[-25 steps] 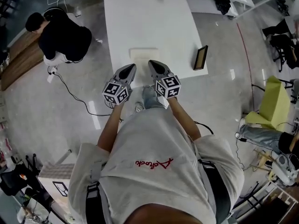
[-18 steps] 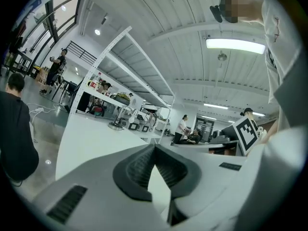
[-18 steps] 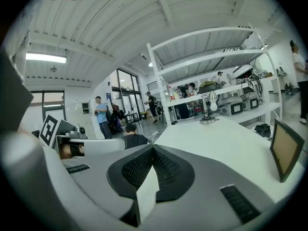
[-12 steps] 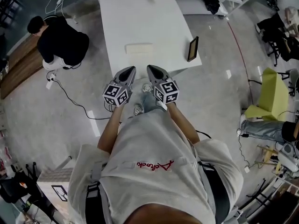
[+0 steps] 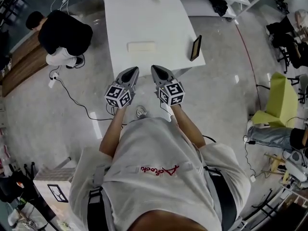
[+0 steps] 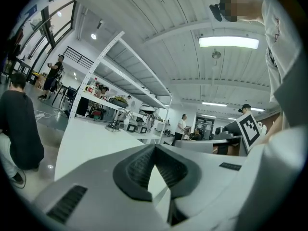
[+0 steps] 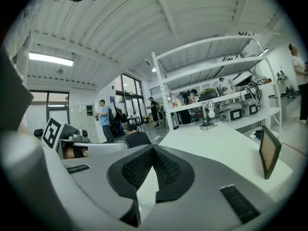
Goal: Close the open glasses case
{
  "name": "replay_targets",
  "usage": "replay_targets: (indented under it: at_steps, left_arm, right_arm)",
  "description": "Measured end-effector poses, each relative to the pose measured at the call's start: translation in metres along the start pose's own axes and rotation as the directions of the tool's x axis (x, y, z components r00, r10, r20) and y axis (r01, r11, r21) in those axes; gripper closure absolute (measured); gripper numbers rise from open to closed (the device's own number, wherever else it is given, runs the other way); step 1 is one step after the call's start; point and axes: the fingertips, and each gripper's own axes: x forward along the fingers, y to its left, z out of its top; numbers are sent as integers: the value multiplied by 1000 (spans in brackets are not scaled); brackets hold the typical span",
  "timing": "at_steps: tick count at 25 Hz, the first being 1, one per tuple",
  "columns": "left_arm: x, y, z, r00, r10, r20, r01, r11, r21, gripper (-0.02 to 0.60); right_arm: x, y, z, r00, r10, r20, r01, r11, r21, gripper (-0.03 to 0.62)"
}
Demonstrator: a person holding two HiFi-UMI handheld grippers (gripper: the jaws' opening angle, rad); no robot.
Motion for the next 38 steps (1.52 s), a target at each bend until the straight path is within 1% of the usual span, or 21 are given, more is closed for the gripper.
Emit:
replay_targets:
  at_steps: [3, 8, 11, 15, 18, 23, 27, 32, 38]
  left_arm:
    - [-2, -13, 3, 1000, 13, 13, -13, 1000, 6, 558]
    - [-11, -42, -3, 1000, 16, 5, -16, 998, 65, 558]
    - [-20, -55, -7, 999, 28, 19, -29, 998, 53, 558]
    - [-28, -75, -15, 999, 40, 20, -41, 997, 60, 558]
    - [-37, -83, -18, 998, 57, 28, -59, 997, 57, 558]
    - [-40, -103, -26, 998, 56, 31, -58, 997, 57, 558]
    - [-46, -107, -26, 998, 54, 35, -56, 997, 55, 558]
    - [-52, -109, -24, 997, 63, 50, -65, 997, 39, 558]
    - [-60, -109, -20, 995, 73, 62, -75, 997, 34, 558]
  right_arm:
    - [-11, 3, 5, 1000, 8, 2, -8, 999, -34, 582]
    - [-37, 6, 4, 1000, 1, 18, 0, 999, -43, 582]
    - [-53, 9, 2, 1000, -4, 18, 4, 999, -43, 582]
    - [-76, 8, -5, 1000, -9, 12, 9, 999, -37, 582]
    - [-86, 16, -8, 1000, -8, 8, 9, 999, -43, 582]
    - [-104, 16, -12, 1000, -5, 3, 5, 999, -43, 582]
    - [-109, 20, -11, 1000, -9, 16, 10, 999, -36, 582]
    - [-110, 28, 5, 998, 2, 56, 0, 999, -35, 582]
    - [-112, 31, 3, 999, -4, 50, 6, 999, -37, 582]
